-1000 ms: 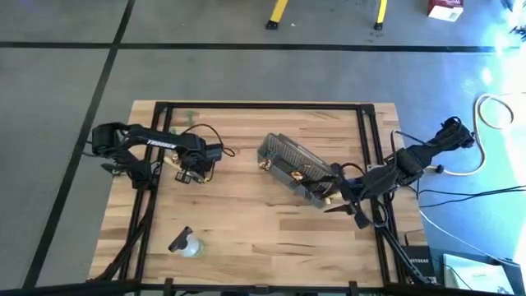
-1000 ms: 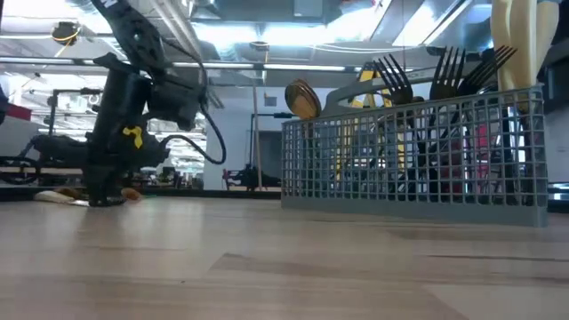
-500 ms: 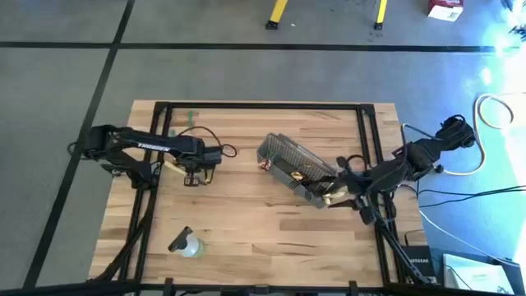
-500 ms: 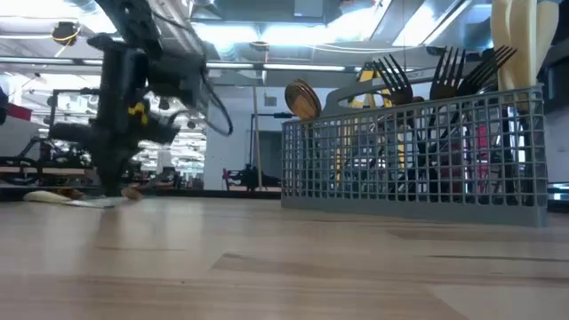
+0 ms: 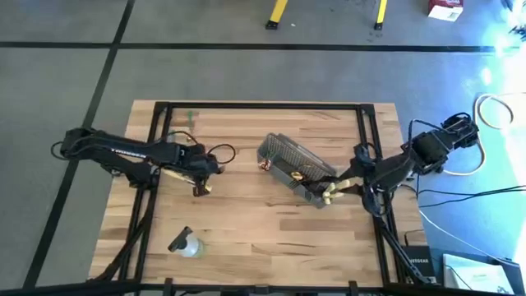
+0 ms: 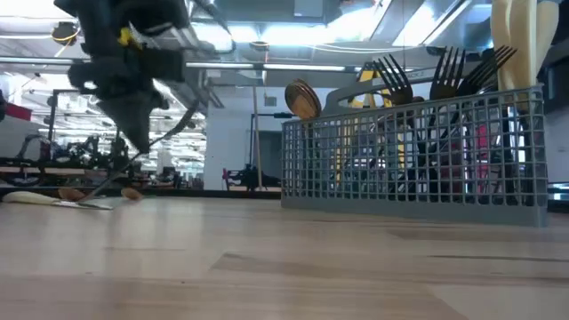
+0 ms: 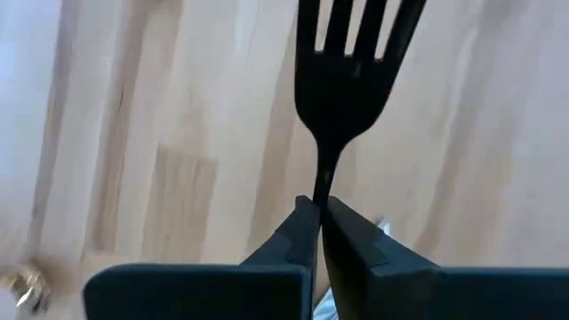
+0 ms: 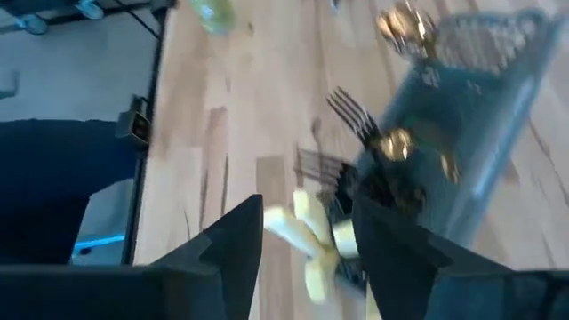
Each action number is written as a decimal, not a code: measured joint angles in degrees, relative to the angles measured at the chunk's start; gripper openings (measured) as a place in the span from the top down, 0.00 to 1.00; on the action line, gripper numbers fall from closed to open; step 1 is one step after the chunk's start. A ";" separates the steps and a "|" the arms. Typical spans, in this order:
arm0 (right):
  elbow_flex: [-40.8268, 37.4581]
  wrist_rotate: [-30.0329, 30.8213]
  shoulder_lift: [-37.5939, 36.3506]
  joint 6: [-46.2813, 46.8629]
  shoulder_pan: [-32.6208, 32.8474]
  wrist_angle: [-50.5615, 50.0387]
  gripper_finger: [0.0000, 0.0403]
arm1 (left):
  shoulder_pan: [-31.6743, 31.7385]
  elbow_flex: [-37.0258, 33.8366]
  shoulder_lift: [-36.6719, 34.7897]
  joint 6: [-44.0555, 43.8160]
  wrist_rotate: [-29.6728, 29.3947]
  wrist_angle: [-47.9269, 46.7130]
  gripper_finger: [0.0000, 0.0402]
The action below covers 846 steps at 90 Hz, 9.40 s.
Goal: Sort silverware
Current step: Put the black fork into the cutlery rack, then put the silver knife into the cutlery rack
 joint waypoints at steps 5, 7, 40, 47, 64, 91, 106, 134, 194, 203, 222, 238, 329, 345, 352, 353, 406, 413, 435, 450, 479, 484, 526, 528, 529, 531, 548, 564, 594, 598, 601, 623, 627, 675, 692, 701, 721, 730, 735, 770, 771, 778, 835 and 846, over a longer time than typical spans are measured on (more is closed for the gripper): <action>0.04 -0.02 0.00 2.79 0.00 -2.54 0.61 | -0.93 0.00 -0.55 -1.06 -0.04 1.69 1.00; 0.04 -0.01 0.00 3.98 0.00 -3.79 0.61 | -1.32 0.00 -0.79 -1.40 -0.06 2.36 1.00; -1.03 -1.38 -2.15 25.19 0.99 -23.51 0.67 | -10.21 0.00 -3.18 -8.70 -1.20 15.68 1.00; -4.15 -1.46 -2.53 27.73 3.26 -23.11 0.71 | -12.96 0.00 -3.18 -7.84 -3.56 22.29 1.00; -13.85 -3.12 -3.00 35.84 10.03 -20.50 0.84 | -17.31 0.02 -3.18 -3.79 -8.66 38.58 1.00; -27.73 4.78 -3.68 52.54 27.78 -2.59 0.98 | -18.24 0.04 4.35 7.32 -15.82 65.38 1.00; -37.31 16.16 -1.87 61.12 33.42 8.46 1.00 | -17.91 1.69 14.89 16.86 -15.80 87.48 1.00; -46.87 27.73 6.53 74.94 32.69 10.94 1.00 | -14.55 19.70 32.10 24.30 -20.39 89.33 1.00; -47.87 42.66 22.06 64.90 21.32 34.12 1.00 | -11.55 32.46 43.72 27.12 -25.64 83.11 1.00; -47.87 43.45 23.34 60.26 18.59 39.59 1.00 | -11.38 32.44 43.72 28.73 -29.18 80.35 1.00; -47.87 43.46 24.86 47.19 11.97 51.93 1.00 | -10.74 32.43 43.72 26.17 -30.20 77.13 1.00; -47.84 43.32 25.09 38.13 7.39 58.21 1.00 | -8.99 31.34 43.72 22.11 -33.27 75.35 1.00; -47.82 40.90 25.07 35.39 6.29 59.05 1.00 | -8.35 31.32 43.57 4.55 -32.50 61.28 0.72; -47.82 40.87 25.07 34.78 6.29 58.95 1.00 | -10.85 31.22 40.52 12.99 -32.79 61.23 0.60; -47.82 40.35 25.07 33.73 6.29 58.83 1.00 | -12.13 31.23 38.70 15.86 -35.11 60.64 0.57; -47.82 40.28 25.07 33.68 6.29 58.84 1.00 | -12.26 31.23 38.43 16.12 -35.41 60.49 0.57; -47.82 36.94 25.05 32.26 11.49 59.74 0.77 | -10.58 31.32 22.44 -16.22 -29.41 -19.34 0.52; -47.82 36.96 25.05 32.14 12.15 59.66 0.74 | -8.85 31.30 22.05 -18.54 -25.49 -28.40 0.52; -47.82 38.44 25.05 31.23 13.22 59.78 0.71 | -4.36 30.88 22.00 -11.49 -10.89 -35.27 0.52; -47.82 38.32 25.05 30.91 13.22 59.72 0.71 | 0.01 20.93 22.02 -4.88 -1.01 -36.32 0.56; -47.82 38.54 25.05 29.40 13.07 59.79 0.71 | 6.01 3.58 27.32 -3.31 3.71 -34.62 0.59; -47.82 38.66 25.05 29.40 13.07 59.82 0.71 | 5.78 2.55 28.32 -0.61 3.97 -32.62 0.59; -47.82 38.16 25.05 29.60 13.09 60.99 0.71 | 5.28 9.29 29.10 0.61 -2.60 -30.75 0.59; -47.82 37.91 25.05 29.60 13.09 61.07 0.71 | 5.28 9.72 29.10 0.60 -2.71 -30.85 0.59; -47.82 37.84 25.05 29.60 13.09 61.14 0.71 | 5.28 9.95 29.10 0.61 -2.74 -30.94 0.59; -47.82 37.77 25.05 29.60 13.09 61.21 0.71 | 5.28 10.34 29.10 0.61 -2.82 -31.20 0.59; -47.82 37.40 25.05 29.58 13.09 61.69 0.71 | 5.24 11.01 29.10 1.84 -5.27 -36.61 0.59; -47.82 36.83 25.05 29.58 13.09 61.71 0.71 | 4.64 7.93 29.10 1.39 -4.58 -37.66 0.59; -47.82 36.83 25.05 28.51 13.09 61.70 0.71 | 4.79 3.10 29.57 4.99 -1.62 -35.85 0.59; -47.82 36.82 25.05 28.49 13.09 61.72 0.71 | 5.06 3.08 30.28 5.46 -0.59 -35.62 0.59; -47.82 36.82 25.05 28.49 13.09 61.71 0.71 | 5.06 3.08 30.81 5.98 0.02 -35.44 0.59; -47.82 36.83 25.17 28.36 13.11 62.03 0.71 | 3.70 3.08 35.27 11.71 2.73 -34.11 0.59; -47.82 36.83 25.16 28.21 13.11 62.07 0.71 | 3.60 3.08 36.31 12.39 2.61 -34.10 0.59; -47.82 36.87 25.18 27.02 13.11 61.66 0.71 | 3.34 3.17 45.91 15.89 1.45 -33.61 0.59; -47.82 36.90 25.20 27.00 13.11 61.69 0.71 | 3.32 3.15 45.93 14.82 1.47 -32.96 0.61; -47.82 36.90 25.22 27.00 13.11 61.69 0.71 | 2.90 3.15 45.86 14.30 1.24 -32.79 0.69; -47.82 36.87 25.22 27.02 13.11 61.70 0.71 | 2.09 3.46 45.88 13.86 2.76 -31.90 0.94; -47.82 36.87 25.22 27.00 13.11 61.72 0.71 | 1.58 4.46 45.88 13.19 4.64 -31.43 0.99; -47.82 36.81 25.22 27.02 13.11 61.74 0.71 | 1.20 5.34 45.86 12.44 5.86 -30.89 0.99; -47.82 36.33 25.22 27.02 13.14 61.91 0.71 | -1.30 9.81 45.22 7.39 8.71 -33.07 1.00; -47.82 36.33 25.22 27.01 13.14 61.91 0.71 | -1.28 9.80 45.11 7.21 8.90 -33.19 1.00; -47.82 36.33 25.24 26.98 13.14 61.93 0.71 | -1.54 9.80 43.15 6.58 9.58 -33.90 0.97; -47.80 36.31 25.22 26.78 13.14 62.15 0.71 | -0.83 9.75 38.89 10.27 4.30 -35.66 0.33; -47.80 36.31 25.22 26.56 13.14 62.12 0.71 | 0.36 9.75 38.87 8.53 3.22 -36.13 0.26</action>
